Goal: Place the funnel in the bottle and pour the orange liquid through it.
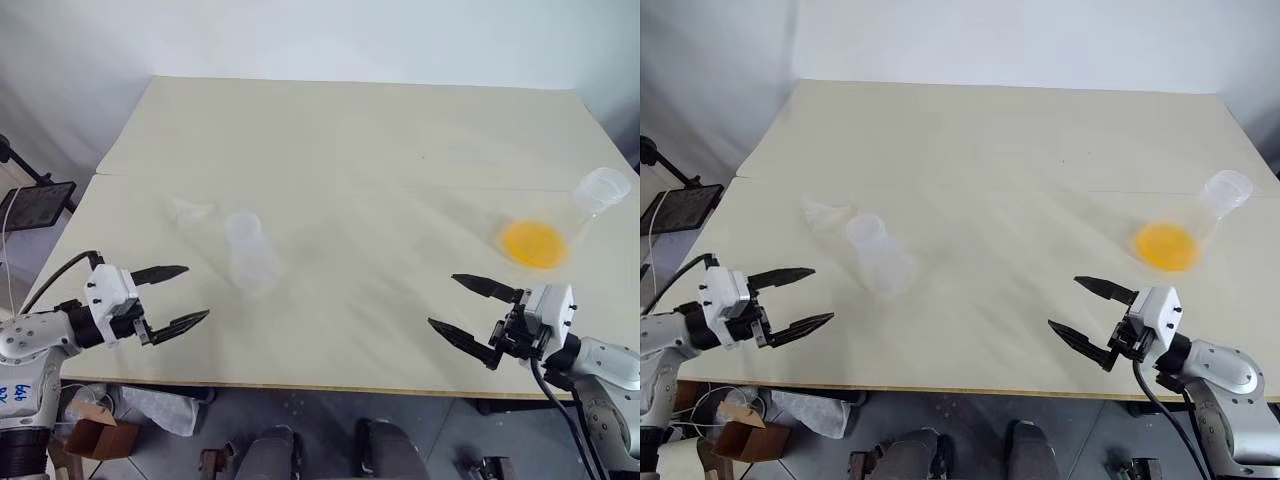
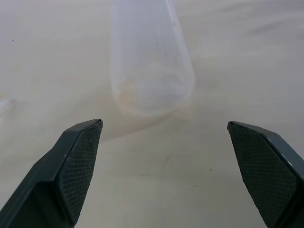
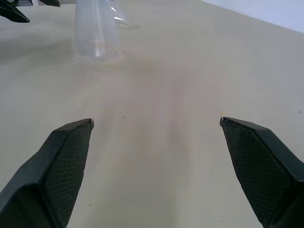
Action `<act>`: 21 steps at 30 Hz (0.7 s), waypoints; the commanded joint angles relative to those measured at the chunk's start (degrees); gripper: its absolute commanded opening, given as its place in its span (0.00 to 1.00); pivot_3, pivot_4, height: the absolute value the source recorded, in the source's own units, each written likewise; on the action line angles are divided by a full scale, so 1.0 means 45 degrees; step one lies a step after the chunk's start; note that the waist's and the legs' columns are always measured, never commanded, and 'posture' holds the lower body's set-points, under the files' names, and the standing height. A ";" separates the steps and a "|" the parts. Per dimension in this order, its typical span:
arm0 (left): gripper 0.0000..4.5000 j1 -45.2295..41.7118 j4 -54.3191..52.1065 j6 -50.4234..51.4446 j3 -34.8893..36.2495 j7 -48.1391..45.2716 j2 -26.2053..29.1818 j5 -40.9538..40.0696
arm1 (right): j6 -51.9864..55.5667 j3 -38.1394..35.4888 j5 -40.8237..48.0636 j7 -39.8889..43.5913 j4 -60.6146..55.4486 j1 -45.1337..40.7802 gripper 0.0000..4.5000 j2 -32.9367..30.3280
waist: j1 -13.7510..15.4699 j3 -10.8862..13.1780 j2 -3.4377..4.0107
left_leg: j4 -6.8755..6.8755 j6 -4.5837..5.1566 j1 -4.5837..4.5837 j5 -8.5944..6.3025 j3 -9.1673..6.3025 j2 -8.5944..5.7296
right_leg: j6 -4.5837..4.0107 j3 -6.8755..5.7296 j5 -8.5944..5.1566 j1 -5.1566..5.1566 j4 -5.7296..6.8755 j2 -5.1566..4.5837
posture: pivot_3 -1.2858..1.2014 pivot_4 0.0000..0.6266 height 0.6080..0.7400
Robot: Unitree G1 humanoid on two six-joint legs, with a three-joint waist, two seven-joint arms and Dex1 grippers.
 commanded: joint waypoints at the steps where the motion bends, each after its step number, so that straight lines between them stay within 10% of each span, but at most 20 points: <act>1: 1.00 -0.0111 -0.0044 -0.0132 0.0281 -0.0118 0.0254 -0.0126 | -0.0123 -0.0205 0.0073 -0.0078 -0.0339 -0.0014 0.99 0.0066 | -0.0004 0.0000 0.0001 | 0.0001 0.0000 0.0000 0.0000 -0.0001 0.0000 | 0.0000 0.0000 0.0000 0.0000 0.0002 0.0000 | 0.52 0.24 1.00; 21: 1.00 0.3475 -0.0013 0.1052 0.3342 0.1177 -0.1093 -0.1668 | 0.1227 0.1488 0.1050 -0.1036 -0.1838 -0.2269 0.99 0.1268 | -0.0059 0.0000 0.0001 | 0.0000 -0.0005 0.0003 -0.0003 -0.0001 0.0012 | -0.0001 0.0007 0.0000 -0.0007 0.0003 0.0003 | 0.52 0.24 1.00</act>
